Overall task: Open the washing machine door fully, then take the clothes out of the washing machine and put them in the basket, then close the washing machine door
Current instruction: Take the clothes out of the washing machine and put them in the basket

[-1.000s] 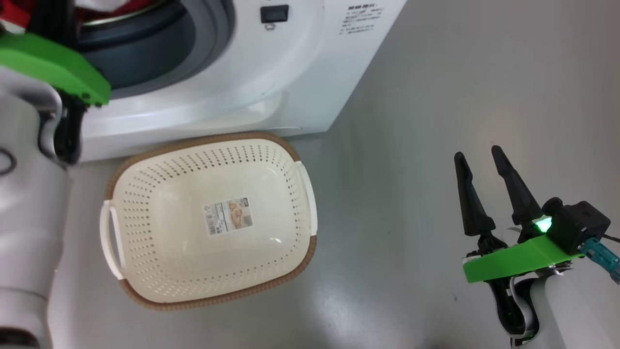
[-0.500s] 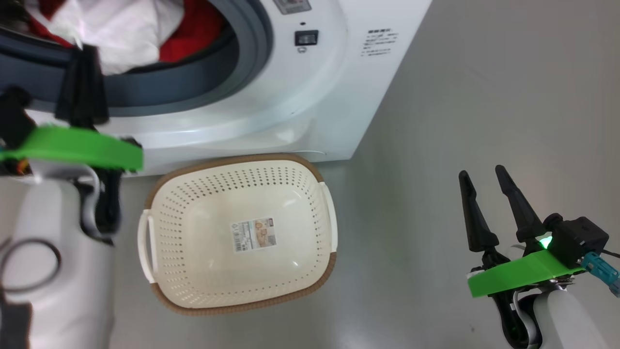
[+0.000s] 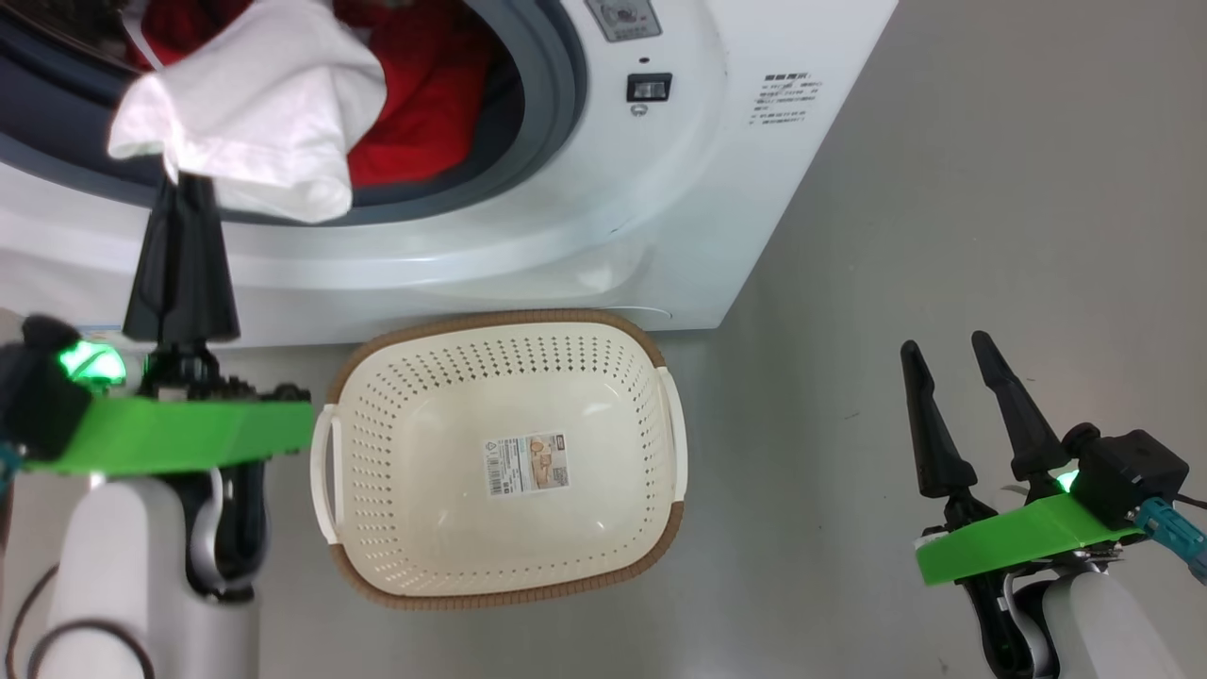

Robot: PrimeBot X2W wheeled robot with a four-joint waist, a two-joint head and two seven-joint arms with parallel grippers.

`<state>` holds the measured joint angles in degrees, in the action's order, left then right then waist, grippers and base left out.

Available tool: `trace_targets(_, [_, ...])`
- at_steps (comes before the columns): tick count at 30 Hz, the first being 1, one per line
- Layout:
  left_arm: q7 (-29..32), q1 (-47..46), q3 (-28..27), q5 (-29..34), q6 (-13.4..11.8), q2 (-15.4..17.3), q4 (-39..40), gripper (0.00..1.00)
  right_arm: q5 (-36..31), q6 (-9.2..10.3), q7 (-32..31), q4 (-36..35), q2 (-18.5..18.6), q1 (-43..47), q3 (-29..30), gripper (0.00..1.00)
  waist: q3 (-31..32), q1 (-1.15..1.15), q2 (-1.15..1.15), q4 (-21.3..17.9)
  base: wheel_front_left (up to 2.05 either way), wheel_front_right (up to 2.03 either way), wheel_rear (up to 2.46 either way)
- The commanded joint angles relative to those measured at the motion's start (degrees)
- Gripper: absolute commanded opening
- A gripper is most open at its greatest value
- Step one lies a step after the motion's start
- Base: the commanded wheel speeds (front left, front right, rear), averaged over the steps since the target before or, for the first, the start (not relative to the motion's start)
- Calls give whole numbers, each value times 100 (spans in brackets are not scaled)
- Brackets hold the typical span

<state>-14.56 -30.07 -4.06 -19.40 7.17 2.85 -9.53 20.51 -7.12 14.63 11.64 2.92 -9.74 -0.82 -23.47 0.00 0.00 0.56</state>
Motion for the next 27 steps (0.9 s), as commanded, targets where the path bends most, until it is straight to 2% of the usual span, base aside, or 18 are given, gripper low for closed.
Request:
trace_targets(1, [-43, 228, -199, 59, 31, 104, 404, 0, -35, -36, 37, -105, -4, 56, -112, 100, 21, 0, 0, 0, 0, 0, 0])
trace_targets(17, [-43, 625, -132, 182, 31, 5, 2464, 0, -10, -36, 37, -161, -4, 4, -37, 100, -72, 0, 0, -17, 0, 0, 0])
trace_targets(20, [-43, 712, -56, 203, 32, 4, 2530, 0, 1, -36, 37, -172, -4, 6, -51, 100, -95, 0, 0, -40, 0, 0, 0])
trace_targets(27, [-43, 887, 80, 122, 32, 4, 1718, 0, 28, -36, 37, -171, -4, -21, -89, 100, -159, 0, 0, -86, 0, 0, 0])
